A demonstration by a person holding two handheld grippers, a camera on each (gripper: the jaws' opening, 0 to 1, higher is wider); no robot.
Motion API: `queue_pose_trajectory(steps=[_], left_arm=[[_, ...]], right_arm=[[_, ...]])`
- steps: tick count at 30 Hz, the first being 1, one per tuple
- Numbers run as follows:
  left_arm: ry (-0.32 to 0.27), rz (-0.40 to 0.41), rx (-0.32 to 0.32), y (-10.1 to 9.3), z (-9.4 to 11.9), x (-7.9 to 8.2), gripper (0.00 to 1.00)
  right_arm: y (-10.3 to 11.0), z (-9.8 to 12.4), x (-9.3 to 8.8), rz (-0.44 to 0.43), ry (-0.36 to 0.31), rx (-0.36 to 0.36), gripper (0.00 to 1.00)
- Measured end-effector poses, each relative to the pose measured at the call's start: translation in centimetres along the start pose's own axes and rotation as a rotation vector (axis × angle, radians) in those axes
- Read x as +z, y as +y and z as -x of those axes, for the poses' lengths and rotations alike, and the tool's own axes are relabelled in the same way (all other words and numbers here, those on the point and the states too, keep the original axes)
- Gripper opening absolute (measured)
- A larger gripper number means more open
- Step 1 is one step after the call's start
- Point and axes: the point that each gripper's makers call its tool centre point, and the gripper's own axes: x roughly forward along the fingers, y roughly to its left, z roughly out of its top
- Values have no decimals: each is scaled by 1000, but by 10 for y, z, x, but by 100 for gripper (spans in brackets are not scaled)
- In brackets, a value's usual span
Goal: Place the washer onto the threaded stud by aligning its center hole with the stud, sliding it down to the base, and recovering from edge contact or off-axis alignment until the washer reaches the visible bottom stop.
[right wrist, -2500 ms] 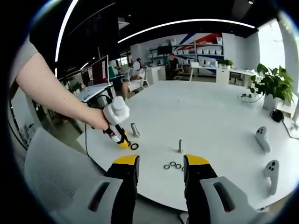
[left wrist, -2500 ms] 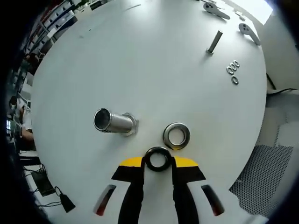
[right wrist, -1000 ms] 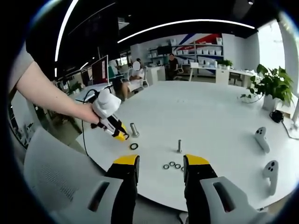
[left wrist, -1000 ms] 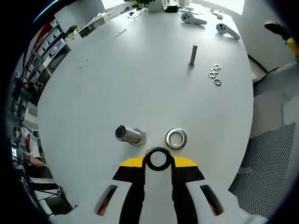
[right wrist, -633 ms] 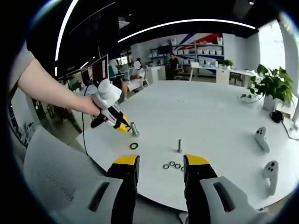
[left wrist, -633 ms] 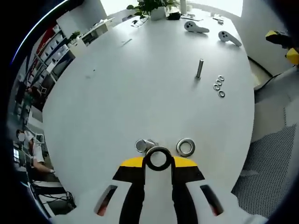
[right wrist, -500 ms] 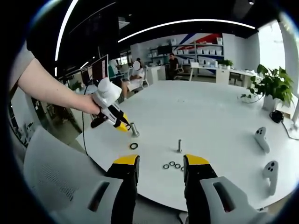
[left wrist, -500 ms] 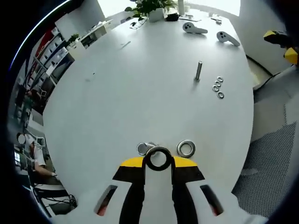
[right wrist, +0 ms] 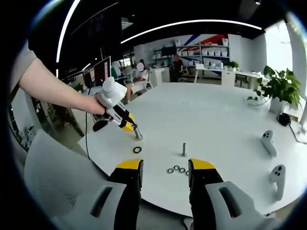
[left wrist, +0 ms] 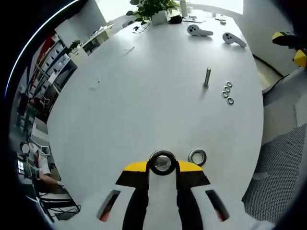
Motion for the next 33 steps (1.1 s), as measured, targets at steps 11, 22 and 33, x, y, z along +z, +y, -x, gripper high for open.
queue_pose_trajectory(steps=[11,22,33], left_arm=[[9,-32,6,6,-4,0,19],[31,-45,-9,5,-10,-1,19],[63,-56,-25,-1,-25,-7,19]], right_arm=[[0,0,0,2,3,-1,40],[-2,-1,-1,-1,4,-4,40],[-3,-1,-1,-1,8,-8,39]])
